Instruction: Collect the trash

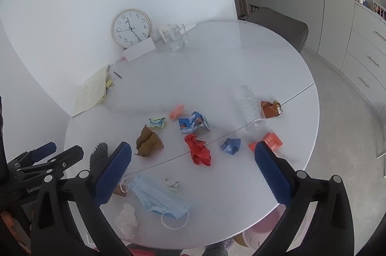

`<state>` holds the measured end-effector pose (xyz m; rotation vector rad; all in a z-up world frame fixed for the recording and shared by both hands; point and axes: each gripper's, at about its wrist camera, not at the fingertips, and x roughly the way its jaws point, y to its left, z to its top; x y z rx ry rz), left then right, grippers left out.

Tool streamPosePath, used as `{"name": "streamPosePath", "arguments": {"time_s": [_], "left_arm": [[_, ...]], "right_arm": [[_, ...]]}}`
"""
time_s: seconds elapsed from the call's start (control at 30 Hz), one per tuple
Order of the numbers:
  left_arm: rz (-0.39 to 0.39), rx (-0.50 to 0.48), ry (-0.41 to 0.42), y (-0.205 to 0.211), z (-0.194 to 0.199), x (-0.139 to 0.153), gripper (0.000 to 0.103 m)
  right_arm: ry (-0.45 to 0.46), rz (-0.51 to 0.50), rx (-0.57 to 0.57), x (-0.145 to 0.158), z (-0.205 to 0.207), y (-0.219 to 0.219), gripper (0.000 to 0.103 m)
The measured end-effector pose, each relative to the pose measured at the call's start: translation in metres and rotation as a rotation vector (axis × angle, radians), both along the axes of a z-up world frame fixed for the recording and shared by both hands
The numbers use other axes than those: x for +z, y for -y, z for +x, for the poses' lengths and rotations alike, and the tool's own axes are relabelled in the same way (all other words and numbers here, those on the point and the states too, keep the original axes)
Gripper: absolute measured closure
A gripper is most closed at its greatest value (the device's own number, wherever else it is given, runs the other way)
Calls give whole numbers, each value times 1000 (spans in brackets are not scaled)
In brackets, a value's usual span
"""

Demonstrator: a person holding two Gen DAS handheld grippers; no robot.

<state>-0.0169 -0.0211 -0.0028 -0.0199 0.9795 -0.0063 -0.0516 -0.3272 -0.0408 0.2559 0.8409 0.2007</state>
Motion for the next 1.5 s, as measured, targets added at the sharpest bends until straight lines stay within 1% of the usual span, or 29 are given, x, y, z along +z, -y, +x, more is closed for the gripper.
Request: {"name": "streamPosePath", "arguments": {"time_s": [0.23, 0.27, 1.0, 1.5], "left_arm": [[-10, 10, -16, 4, -2, -6, 7], [-9, 10, -16, 4, -2, -7, 7], [-6, 9, -33, 4, 3, -12, 7], [-10, 13, -37, -1, 4, -14, 8]], "right_arm": [[-27, -30, 9, 4, 7, -10, 2], [-31, -38, 9, 4, 10, -18, 2], [-56, -46, 12, -1, 17, -24, 2], [-68, -49, 14, -2, 20, -36, 2]]}}
